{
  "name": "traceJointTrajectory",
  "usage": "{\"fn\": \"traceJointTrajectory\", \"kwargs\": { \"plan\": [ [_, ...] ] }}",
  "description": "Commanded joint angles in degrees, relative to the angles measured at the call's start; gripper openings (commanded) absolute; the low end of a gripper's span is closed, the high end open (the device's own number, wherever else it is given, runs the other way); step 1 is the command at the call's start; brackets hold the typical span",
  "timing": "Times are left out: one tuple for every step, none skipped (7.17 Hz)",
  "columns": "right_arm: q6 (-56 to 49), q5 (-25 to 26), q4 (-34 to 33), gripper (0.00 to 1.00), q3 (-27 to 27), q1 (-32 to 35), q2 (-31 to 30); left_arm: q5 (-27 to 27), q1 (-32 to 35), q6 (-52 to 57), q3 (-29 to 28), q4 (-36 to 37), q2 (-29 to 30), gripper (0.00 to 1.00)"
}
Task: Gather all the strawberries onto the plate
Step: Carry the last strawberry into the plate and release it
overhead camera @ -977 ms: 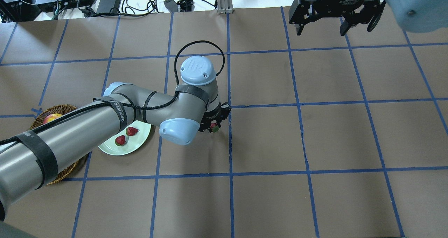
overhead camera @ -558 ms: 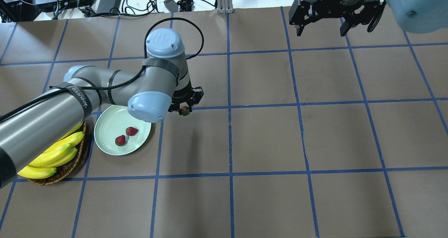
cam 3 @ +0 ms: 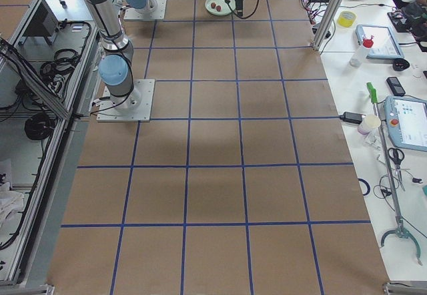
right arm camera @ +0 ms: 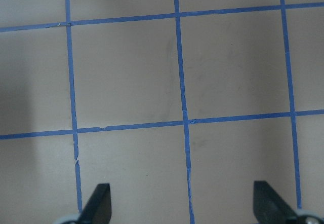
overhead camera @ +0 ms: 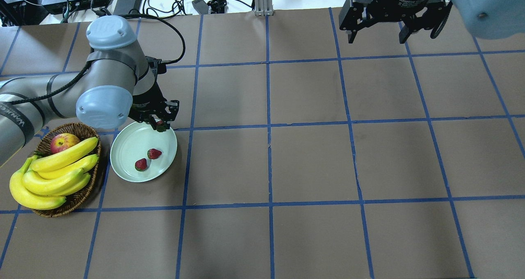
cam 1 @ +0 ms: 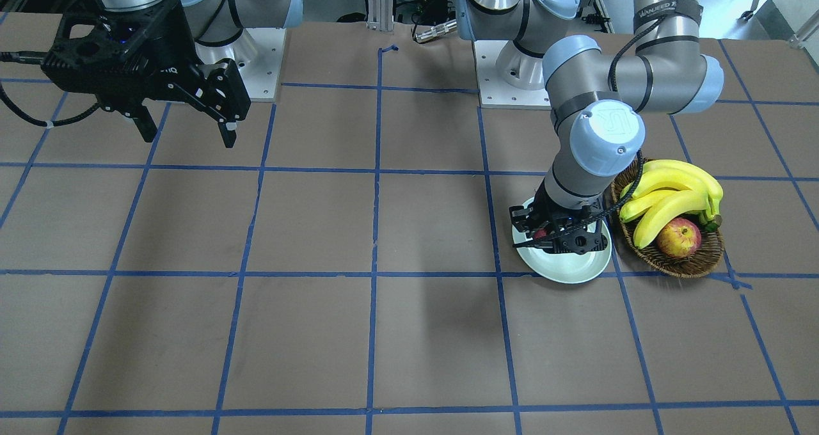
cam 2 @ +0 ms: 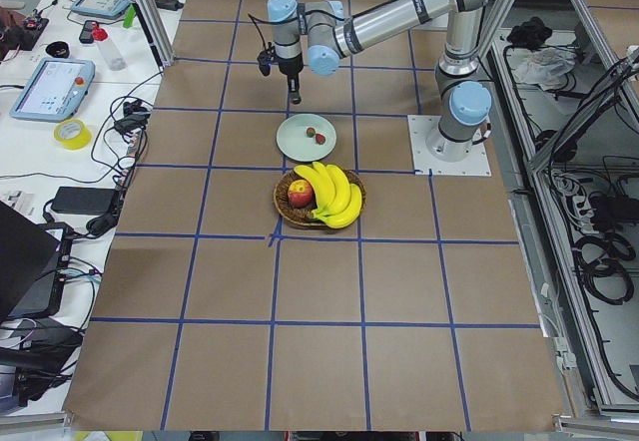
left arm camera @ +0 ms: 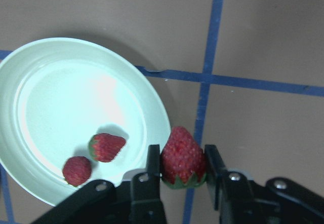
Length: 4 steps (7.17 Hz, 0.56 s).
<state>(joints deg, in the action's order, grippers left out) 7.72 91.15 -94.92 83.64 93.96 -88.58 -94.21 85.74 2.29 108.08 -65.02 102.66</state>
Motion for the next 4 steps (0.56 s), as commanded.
{"fn": "traceJointTrajectory", "kwargs": {
  "plan": [
    [0.1, 0.0, 0.1, 1.00, 0.0, 0.0, 0.0, 0.0, -4.3, 9.4, 2.5, 0.6, -0.3, 0.00],
    [0.1, 0.0, 0.1, 1.00, 0.0, 0.0, 0.0, -0.2, -5.8, 12.1, 2.8, 0.6, -0.1, 0.00],
    [0.1, 0.0, 0.1, 1.00, 0.0, 0.0, 0.0, -1.7, -7.1, 13.4, 2.9, 1.5, 0.9, 0.00],
    [0.0, 0.1, 0.1, 1.00, 0.0, 0.1, 0.0, -1.8, -7.3, 13.6, 3.2, 2.2, 1.2, 0.00]
  ]
}}
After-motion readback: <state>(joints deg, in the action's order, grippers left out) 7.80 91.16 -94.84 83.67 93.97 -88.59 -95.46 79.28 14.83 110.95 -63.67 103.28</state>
